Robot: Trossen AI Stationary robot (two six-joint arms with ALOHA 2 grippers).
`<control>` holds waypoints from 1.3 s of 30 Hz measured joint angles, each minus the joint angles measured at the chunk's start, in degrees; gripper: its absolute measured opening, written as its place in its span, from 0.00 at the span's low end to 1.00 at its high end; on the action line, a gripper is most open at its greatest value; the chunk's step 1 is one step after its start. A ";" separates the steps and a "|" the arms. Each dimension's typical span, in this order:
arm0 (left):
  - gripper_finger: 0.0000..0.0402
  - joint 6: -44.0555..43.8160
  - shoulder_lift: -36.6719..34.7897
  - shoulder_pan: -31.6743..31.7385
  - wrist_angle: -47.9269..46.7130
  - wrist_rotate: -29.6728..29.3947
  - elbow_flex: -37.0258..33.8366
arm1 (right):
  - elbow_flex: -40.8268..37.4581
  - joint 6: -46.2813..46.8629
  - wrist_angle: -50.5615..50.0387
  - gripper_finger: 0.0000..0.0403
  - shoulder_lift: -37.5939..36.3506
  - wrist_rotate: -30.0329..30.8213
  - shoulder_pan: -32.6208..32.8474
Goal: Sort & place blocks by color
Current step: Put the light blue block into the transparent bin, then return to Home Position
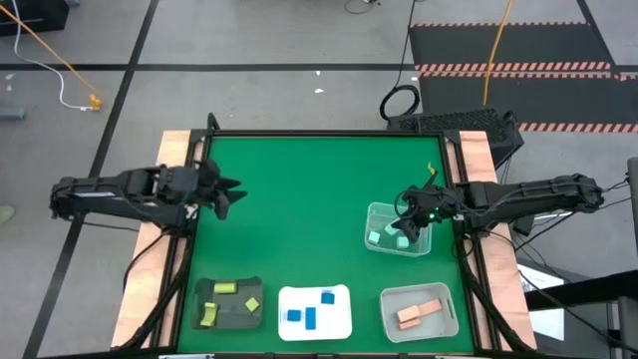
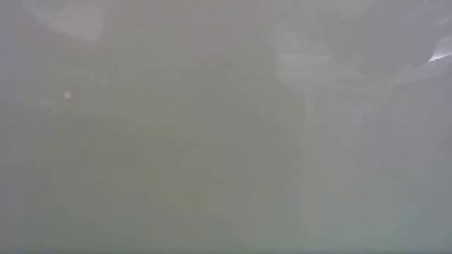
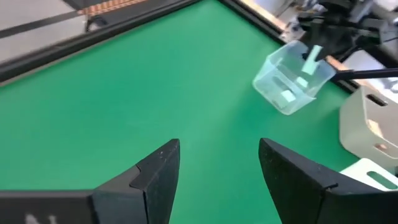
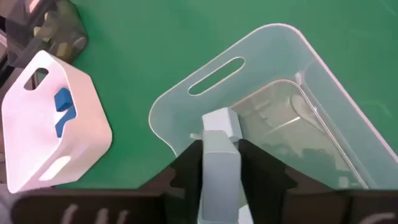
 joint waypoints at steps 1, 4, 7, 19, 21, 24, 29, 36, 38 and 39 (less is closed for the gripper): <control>0.55 -0.04 -0.25 -0.62 2.34 0.01 -1.72 | -0.01 0.12 0.23 0.26 0.00 0.00 0.00; 0.55 -0.42 -0.58 -2.32 10.51 -0.01 -6.57 | -0.01 0.08 0.24 0.33 0.03 0.00 0.00; 0.55 -0.58 -0.40 -3.71 19.46 -0.03 -11.11 | -0.01 0.07 0.26 0.42 0.07 0.04 0.00; 0.55 -1.90 -0.40 -7.98 43.79 -2.22 -27.23 | -0.01 -1.43 0.13 0.69 0.07 3.81 -0.24; 0.54 -1.84 -0.43 -8.61 46.06 -3.50 -29.36 | -0.01 -3.02 -0.32 0.70 0.07 5.28 -0.26; 0.55 -1.89 -0.43 -9.51 50.74 -5.01 -33.02 | -0.01 -4.67 -0.62 0.71 0.07 7.45 -0.28; 0.55 -1.01 -0.41 -10.50 60.30 -5.96 -39.12 | -0.01 -9.57 -0.62 0.71 0.05 7.63 -0.28; 0.55 2.63 -0.43 -10.89 65.42 -6.89 -41.78 | -0.03 -16.12 -0.26 0.71 0.02 12.59 -0.28; 0.55 3.29 -0.43 -10.87 65.34 -6.92 -41.78 | -0.03 -17.86 0.38 0.71 0.02 14.28 -0.28; 0.55 3.30 -0.43 -10.86 65.34 -6.92 -41.78 | -0.03 -18.75 0.78 0.71 0.02 15.16 -0.28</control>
